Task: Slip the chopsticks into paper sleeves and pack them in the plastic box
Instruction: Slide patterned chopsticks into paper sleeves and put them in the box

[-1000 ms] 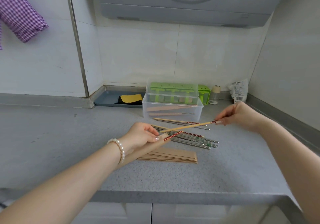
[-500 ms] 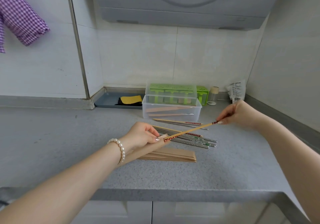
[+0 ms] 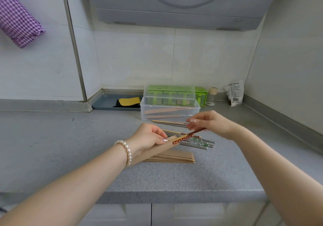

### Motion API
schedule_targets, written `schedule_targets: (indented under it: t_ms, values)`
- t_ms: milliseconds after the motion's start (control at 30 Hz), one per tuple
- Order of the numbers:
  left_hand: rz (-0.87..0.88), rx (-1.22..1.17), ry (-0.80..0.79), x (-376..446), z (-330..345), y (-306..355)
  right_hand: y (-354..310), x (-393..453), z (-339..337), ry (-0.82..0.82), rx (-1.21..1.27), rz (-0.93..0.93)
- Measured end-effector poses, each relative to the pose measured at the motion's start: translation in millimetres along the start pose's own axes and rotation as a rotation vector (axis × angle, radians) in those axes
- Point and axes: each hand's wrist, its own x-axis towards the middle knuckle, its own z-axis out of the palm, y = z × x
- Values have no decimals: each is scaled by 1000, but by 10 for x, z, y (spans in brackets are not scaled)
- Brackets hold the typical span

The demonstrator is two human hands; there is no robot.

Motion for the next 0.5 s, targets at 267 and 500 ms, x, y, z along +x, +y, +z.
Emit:
schedule_targets:
  t_ms: [267,500]
  values:
    - [-6,-10,38,25,43,-19,-64,137,389,-138,286,29]
    - [-26,-10,33,40,28,-69,-57,141,535,-170,214,33]
